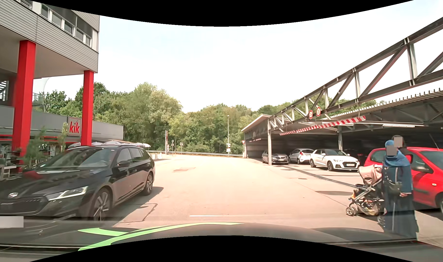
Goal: Follow the waypoints while adhering to traffic rules and regulations
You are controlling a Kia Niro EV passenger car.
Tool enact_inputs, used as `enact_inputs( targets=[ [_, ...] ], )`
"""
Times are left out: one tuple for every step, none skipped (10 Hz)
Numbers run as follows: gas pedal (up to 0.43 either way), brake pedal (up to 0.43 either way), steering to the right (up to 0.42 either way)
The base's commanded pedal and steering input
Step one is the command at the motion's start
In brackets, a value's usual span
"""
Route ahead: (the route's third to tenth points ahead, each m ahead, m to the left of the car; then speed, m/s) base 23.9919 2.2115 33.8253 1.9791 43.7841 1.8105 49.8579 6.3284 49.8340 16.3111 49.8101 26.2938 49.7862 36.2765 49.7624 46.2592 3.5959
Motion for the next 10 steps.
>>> enact_inputs(
  targets=[
    [0.047,0.0,-0.011],
    [0.047,0.0,-0.009],
    [0.047,0.0,-0.008],
    [0.047,0.0,-0.006],
    [0.039,0.0,-0.003],
    [0.028,0.0,-0.002],
    [0.028,0.0,-0.002],
    [0.028,0.0,-0.001],
    [0.028,0.0,-0.002],
    [0.028,0.0,-0.002]
  ],
)
